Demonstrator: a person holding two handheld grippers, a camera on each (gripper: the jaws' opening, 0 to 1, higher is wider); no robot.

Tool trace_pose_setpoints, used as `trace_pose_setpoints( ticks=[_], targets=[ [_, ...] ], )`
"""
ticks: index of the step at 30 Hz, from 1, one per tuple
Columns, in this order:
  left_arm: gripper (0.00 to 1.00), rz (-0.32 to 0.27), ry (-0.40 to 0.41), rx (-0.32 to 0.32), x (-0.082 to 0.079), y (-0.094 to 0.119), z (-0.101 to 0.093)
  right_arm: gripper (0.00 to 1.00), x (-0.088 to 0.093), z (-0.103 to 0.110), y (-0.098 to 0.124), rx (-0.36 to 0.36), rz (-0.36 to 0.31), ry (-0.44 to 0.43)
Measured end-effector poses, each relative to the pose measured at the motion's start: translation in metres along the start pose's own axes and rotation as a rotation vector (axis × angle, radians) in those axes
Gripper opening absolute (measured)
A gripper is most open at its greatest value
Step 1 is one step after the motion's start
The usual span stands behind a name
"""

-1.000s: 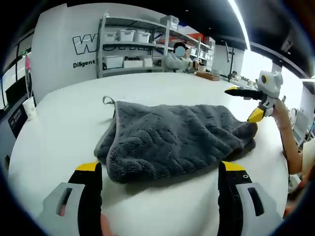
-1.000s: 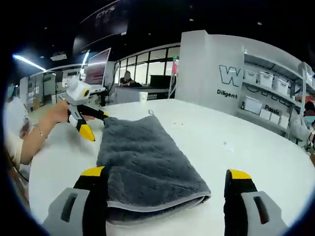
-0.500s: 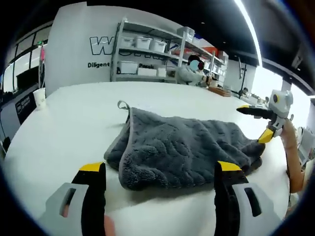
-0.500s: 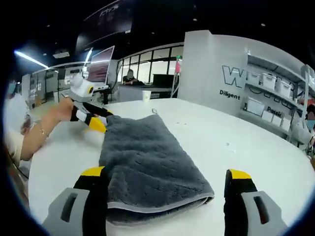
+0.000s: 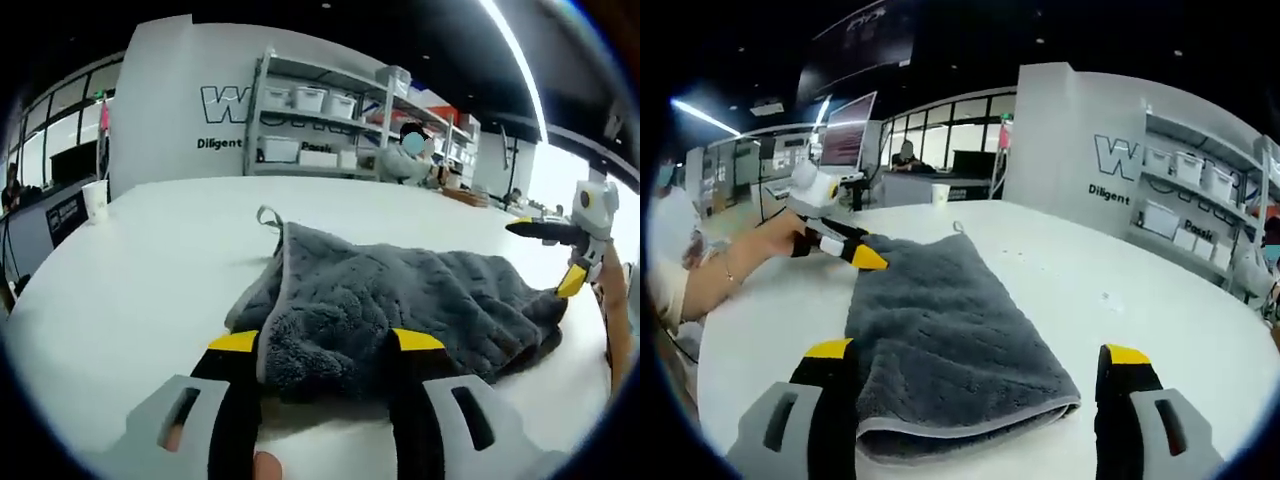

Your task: Open the folded towel by lifting each exposed corner and separating the folded layers until the towel lies flat within the target outline without major curled edges

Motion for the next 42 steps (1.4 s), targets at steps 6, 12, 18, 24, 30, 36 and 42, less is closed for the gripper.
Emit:
trace_pose_setpoints(
  ticks=[6,12,18,24,30,36,42],
  targets=[
    [0.34,0.004,-0.003,-0.026,0.004,-0.009,-0.001,0.99,-0.002,0.0,0.001,-0.004,-0.002,-0.001],
    [0.3,-0.003,-0.072,-0.047,0.004,-0.012,-0.005,1.0,-0.006,0.003,0.004,-0.008,-0.011,0.015],
    [0.25,-0.011,-0.122,-0.059,0.001,-0.018,-0.007,1.0,-0.003,0.006,0.002,-0.009,0.01,0.028],
    [0.25,0.014,-0.151,-0.033,-0.004,-0.026,-0.005,1.0,-0.008,0.015,0.001,-0.032,0.013,0.052],
    [0.25,0.047,-0.171,0.031,-0.01,-0.04,-0.003,1.0,-0.009,0.02,-0.002,-0.058,0.013,0.072],
    [0.25,0.098,-0.251,0.078,-0.021,-0.057,-0.005,1.0,-0.001,0.015,-0.006,-0.059,0.024,0.037],
    [0.24,0.113,-0.327,0.082,-0.03,-0.076,-0.015,1.0,0.001,0.017,-0.003,-0.053,0.016,0.023]
  ],
)
Point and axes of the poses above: the point that each gripper's makers call its tool centre point, and the gripper's own axes: y roughly backward along the fingers, z roughly to its left, x roughly out of its underside, the point moved 6 cm from there along y, roughly backward along the fingers, and after that the axes turned 6 degrees about -x, right-handed, at the moved point
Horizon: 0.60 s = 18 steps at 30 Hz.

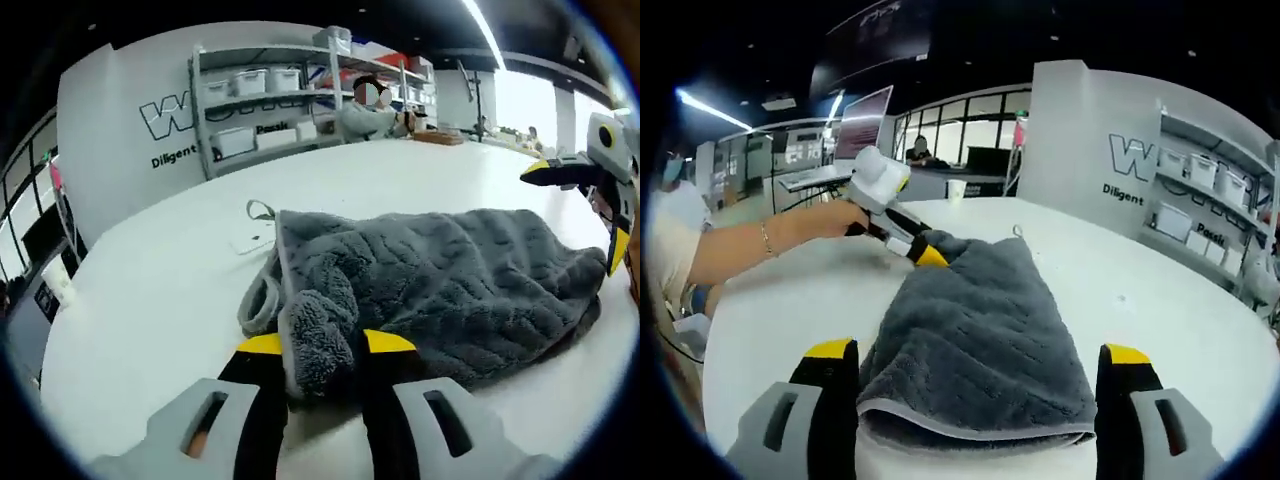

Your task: Open the folded towel by lifting each exposed corner and separating the folded layers until the towel lies flat within the target outline without major curled edges

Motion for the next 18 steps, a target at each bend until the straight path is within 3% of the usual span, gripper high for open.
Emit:
trace_pose_setpoints(
  ticks=[8,18],
  targets=[
    [0.22,0.0,-0.168,-0.013,-0.02,-0.023,-0.012,0.99,0.001,-0.003,0.003,0.012,-0.019,-0.022],
    [0.21,-0.02,-0.252,-0.071,-0.038,-0.049,-0.024,1.0,0.003,-0.006,0.003,0.019,-0.018,-0.033]
  ],
)
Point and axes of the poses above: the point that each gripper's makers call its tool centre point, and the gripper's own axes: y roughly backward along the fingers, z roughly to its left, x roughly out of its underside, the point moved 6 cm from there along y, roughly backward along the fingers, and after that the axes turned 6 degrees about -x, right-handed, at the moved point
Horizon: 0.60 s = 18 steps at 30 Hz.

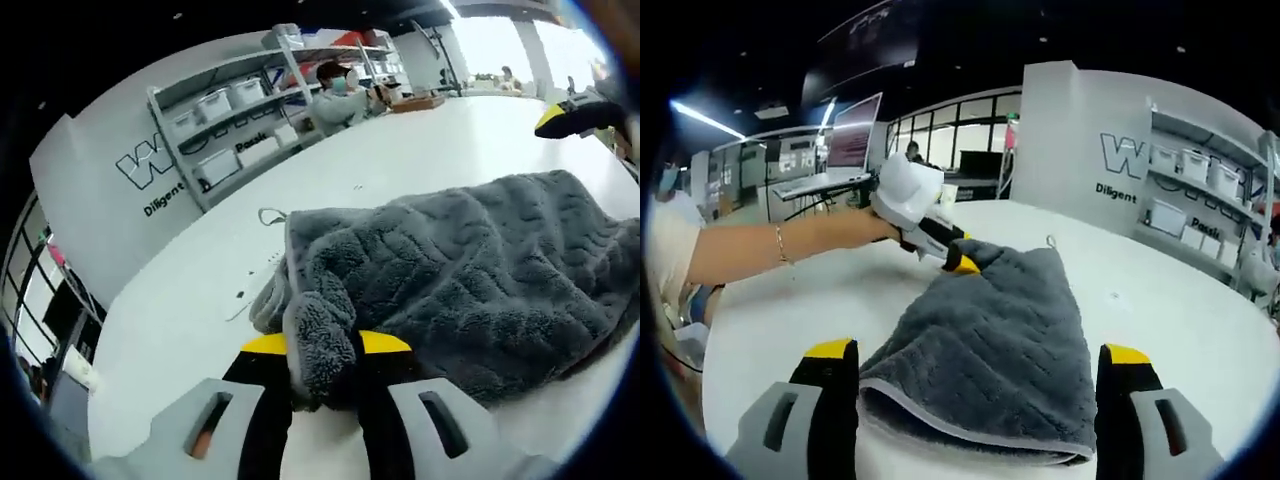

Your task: Open the folded towel by lifting each exposed corner and separating the folded layers until the towel lies flat within the target outline without major curled edges

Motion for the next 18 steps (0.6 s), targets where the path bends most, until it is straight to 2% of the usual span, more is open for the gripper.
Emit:
trace_pose_setpoints(
  ticks=[4,11,18],
  targets=[
    [0.21,-0.012,0.044,-0.047,-0.005,-0.009,-0.002,1.0,-0.001,0.0,0.0,0.006,0.004,0.01],
    [0.19,-0.053,0.07,-0.101,-0.01,-0.019,-0.007,1.0,-0.001,0.002,-0.001,0.006,0.014,0.024],
    [0.18,-0.089,0.11,-0.117,-0.011,-0.023,-0.009,1.0,0.003,-0.004,-0.002,0.017,0.018,0.001]
  ],
)
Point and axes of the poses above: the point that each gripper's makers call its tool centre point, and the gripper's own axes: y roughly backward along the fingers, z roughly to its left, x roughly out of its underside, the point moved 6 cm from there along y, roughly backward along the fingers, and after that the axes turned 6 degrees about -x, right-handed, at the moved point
